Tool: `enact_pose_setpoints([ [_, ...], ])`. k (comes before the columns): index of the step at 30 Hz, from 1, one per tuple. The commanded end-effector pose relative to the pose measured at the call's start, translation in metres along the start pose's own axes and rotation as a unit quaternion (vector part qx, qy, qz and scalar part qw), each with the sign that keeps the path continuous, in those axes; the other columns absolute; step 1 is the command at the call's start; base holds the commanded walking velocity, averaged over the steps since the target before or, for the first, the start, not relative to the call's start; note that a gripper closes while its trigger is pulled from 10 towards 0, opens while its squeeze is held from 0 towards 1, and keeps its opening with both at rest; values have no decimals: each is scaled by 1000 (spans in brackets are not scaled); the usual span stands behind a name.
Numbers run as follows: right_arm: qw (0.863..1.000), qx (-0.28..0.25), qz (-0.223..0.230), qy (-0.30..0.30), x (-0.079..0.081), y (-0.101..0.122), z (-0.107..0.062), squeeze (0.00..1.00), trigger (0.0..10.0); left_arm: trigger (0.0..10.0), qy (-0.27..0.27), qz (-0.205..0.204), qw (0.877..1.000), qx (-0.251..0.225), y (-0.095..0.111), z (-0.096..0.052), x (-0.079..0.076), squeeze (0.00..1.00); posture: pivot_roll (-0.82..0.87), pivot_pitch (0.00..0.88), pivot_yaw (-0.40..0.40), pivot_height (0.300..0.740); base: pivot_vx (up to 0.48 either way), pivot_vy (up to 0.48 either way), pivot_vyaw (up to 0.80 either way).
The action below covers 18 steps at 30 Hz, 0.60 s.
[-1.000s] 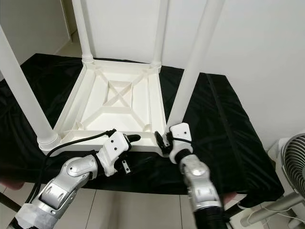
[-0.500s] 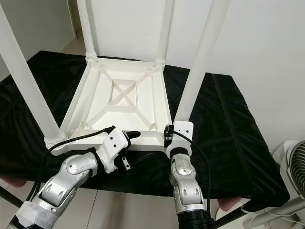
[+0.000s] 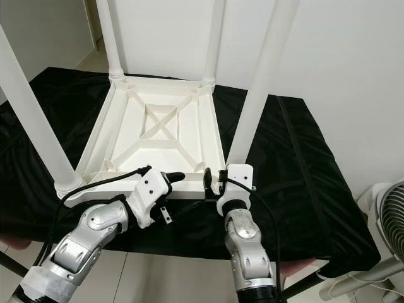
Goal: Building children table
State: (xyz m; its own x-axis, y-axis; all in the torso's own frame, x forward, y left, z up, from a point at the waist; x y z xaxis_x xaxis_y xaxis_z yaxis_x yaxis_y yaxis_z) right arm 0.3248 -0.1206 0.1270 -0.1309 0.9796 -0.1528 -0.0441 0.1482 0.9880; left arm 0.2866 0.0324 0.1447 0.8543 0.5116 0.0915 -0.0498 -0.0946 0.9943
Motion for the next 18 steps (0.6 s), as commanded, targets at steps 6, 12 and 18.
enact_pose_setpoints([
  [6, 991, -26, -29, 126, -8, 0, -4, 0, 10000, 10000, -19, 3, 1000, 1, 0, 2, -6, 0, -65, 0, -73, 740, 0, 0, 0],
  [12, 981, -31, -65, 182, -22, 0, 7, 0, 10000, 10000, -30, 4, 1000, 1, 0, 3, -10, 0, -67, 0, -69, 740, 0, 0, 0],
  [18, 965, -25, -75, 249, -12, -7, 14, 0, 4549, 10000, -37, 7, 999, 1, 1, 4, -12, 0, -57, 0, -69, 740, 0, 0, 0],
])
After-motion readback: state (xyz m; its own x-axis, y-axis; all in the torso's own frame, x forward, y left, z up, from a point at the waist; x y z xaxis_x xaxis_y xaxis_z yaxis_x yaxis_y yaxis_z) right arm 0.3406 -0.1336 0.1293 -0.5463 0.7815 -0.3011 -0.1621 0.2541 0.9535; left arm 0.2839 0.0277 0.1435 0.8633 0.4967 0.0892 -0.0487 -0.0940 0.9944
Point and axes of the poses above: a point about 5 cm out from each wrist's last joint towards the gripper, its own z axis pointing out of the wrist towards the gripper, its own y axis along the axis of the wrist's last joint, x = y × z, the point moved 4 cm from there along z, pointing out of the wrist towards the gripper, and after that the axes turned 10 degrees about -z, right-handed, at the moved point
